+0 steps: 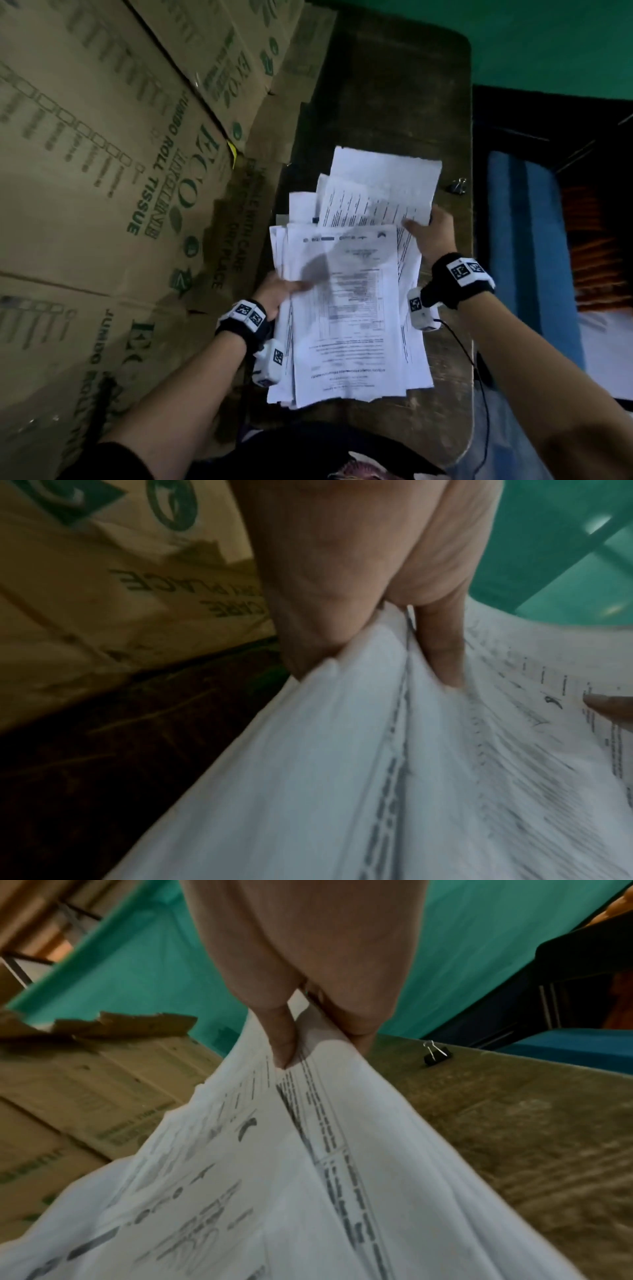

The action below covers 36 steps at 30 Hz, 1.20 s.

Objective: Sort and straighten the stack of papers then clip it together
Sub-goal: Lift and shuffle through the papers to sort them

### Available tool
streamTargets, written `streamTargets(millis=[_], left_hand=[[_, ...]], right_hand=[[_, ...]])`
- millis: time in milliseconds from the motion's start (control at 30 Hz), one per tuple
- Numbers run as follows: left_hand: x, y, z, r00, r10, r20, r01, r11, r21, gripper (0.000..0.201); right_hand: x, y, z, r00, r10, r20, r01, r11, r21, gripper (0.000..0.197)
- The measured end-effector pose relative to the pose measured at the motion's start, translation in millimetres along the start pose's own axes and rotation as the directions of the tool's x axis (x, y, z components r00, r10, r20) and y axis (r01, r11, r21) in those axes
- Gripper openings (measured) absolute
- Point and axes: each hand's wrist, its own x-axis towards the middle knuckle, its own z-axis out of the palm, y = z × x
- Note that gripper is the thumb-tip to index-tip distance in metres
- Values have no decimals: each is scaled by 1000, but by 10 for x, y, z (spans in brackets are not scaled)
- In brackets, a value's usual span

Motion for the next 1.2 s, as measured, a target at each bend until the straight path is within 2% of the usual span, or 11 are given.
streamTargets(millis=[67,133,300,467,567,633,700,800,867,1067,1200], left_hand=[[448,-393,-77,995,-57,-84,61,997,48,113],[743,-623,-105,989,-3,-150,15,996,83,117],[108,-121,146,961,131,-245,-75,971,227,75],[104,-155,188,931,185,-316,-101,959,265,106],[98,-76,201,860,369,-353,-193,875,445,121],[144,37,209,816,492,-303,-185,719,670,120],[224,222,216,813,562,-154,-225,546,807,114],[375,480,231,863,504,45,-256,359,898,99],[440,600,255,907,412,87,-214,271,939,86],[573,611,308,939,315,137,-197,168,966,61],[605,561,307,920,364,148,-222,171,960,56]], right_hand=[[32,94,91,999,34,17,-33,999,-32,26],[83,187,164,996,81,31,-79,995,-65,22],[192,322,263,992,126,-14,-127,988,-93,24],[174,386,155,995,85,-44,-72,971,228,20],[136,376,109,999,42,6,-42,948,315,10],[135,367,94,999,31,25,-37,944,328,15],[162,402,88,999,16,51,-32,942,335,15],[201,438,94,998,16,68,-38,936,350,12],[224,479,96,997,14,81,-42,930,364,8],[277,592,125,985,140,95,-165,927,337,20],[348,842,159,911,377,168,-404,898,175,70]])
